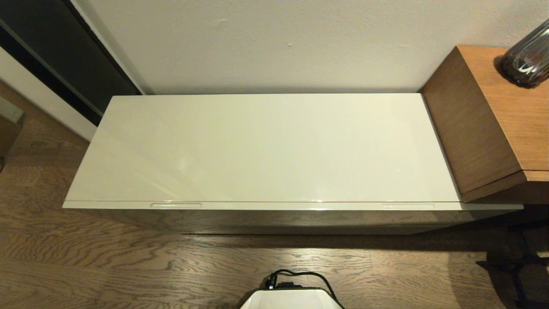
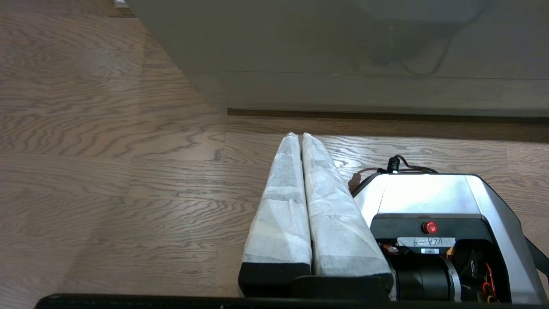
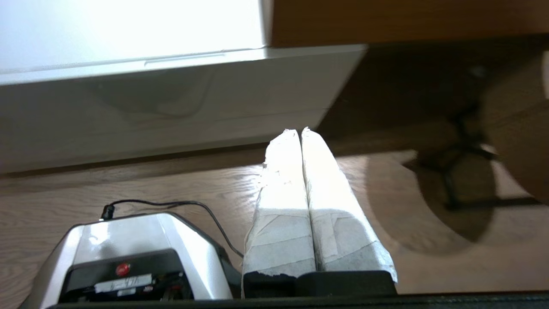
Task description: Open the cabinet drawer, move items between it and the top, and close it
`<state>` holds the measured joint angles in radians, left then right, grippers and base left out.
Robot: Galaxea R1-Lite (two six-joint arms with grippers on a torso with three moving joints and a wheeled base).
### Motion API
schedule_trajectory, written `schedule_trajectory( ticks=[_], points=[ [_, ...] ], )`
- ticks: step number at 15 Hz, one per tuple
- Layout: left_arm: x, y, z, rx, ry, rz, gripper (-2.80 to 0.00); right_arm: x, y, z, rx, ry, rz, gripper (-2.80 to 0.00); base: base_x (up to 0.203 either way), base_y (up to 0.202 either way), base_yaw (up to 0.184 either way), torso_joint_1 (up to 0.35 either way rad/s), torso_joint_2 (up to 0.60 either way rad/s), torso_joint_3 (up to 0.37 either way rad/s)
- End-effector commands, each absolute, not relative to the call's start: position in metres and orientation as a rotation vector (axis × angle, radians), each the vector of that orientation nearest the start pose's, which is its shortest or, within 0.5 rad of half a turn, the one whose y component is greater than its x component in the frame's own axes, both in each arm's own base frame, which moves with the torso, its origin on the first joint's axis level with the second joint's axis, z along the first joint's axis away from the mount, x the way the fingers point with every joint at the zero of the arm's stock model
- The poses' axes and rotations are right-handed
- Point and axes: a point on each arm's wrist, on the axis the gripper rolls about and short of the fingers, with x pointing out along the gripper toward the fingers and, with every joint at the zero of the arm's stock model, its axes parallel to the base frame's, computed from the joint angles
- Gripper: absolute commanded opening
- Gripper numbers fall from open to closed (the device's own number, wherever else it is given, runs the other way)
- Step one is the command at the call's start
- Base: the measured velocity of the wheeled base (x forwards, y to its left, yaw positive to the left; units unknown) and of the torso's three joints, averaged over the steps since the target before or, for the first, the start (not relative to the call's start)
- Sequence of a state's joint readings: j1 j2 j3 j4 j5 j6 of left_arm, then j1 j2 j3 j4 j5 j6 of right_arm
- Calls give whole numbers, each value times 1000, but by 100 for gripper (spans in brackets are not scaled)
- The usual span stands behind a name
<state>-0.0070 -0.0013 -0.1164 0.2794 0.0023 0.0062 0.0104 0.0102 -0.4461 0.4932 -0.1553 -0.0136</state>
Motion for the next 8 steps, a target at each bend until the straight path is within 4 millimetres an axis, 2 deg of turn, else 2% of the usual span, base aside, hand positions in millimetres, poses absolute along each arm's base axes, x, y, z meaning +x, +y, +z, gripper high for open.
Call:
schedule_trajectory(
  ticks=[1,3,4,6,8],
  points=[
    [-34,0,78,7,163,-5,-280,-44,-3,119,-24,-39,-122,-280,0,0,0,0,0,0],
    [-34,0,78,7,163,-5,-280,-25,-1,92,-60,-101,-45,-280,0,0,0,0,0,0],
    [-34,0,78,7,163,-5,-280,-22,-1,84,-76,-82,-10,-280,0,0,0,0,0,0],
    [-34,0,78,7,164,-4,-280,-22,0,73,-78,28,29,-280,0,0,0,0,0,0],
    [-34,0,78,7,163,-5,-280,-23,0,73,-58,30,30,-280,0,0,0,0,0,0]
  ],
)
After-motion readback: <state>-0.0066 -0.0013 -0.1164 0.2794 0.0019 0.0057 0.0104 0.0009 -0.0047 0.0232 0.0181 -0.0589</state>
